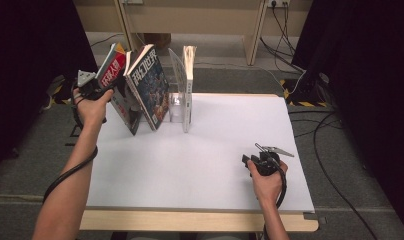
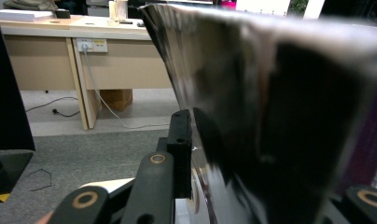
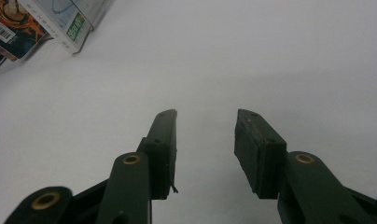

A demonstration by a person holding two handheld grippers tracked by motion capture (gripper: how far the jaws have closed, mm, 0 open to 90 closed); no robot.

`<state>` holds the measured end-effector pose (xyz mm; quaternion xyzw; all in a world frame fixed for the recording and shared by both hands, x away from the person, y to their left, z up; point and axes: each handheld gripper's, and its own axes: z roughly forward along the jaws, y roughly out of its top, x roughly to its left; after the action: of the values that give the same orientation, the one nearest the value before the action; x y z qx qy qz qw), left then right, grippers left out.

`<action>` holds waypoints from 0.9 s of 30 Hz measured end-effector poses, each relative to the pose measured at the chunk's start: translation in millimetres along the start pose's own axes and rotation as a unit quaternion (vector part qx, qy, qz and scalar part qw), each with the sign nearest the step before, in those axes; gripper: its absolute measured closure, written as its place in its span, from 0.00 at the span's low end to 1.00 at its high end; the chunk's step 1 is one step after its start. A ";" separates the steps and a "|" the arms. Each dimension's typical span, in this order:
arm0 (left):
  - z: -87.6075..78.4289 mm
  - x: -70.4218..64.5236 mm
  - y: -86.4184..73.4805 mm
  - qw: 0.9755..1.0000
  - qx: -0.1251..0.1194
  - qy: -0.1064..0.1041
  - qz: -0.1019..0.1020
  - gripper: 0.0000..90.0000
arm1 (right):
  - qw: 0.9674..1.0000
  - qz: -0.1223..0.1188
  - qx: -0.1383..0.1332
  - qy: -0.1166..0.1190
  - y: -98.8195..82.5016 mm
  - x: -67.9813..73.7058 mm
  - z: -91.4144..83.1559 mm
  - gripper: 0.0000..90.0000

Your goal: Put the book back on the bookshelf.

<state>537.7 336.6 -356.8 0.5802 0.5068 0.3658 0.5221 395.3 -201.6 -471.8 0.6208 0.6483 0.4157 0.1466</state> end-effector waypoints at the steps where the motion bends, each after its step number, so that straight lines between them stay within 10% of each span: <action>1: -1.2 -0.1 0.0 1.000 -0.001 -0.001 -0.004 0.81 | 1.000 0.001 0.000 0.001 0.0 0.2 0.1 0.66; 27: -36.6 -4.3 -4.4 0.999 0.006 -0.014 -0.033 0.64 | 1.000 0.002 -0.001 0.001 0.0 0.3 -0.2 0.66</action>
<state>500.9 340.8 -353.8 0.5713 0.5201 0.3372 0.5379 395.1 -201.4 -471.5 0.6213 0.6468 0.4175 0.1461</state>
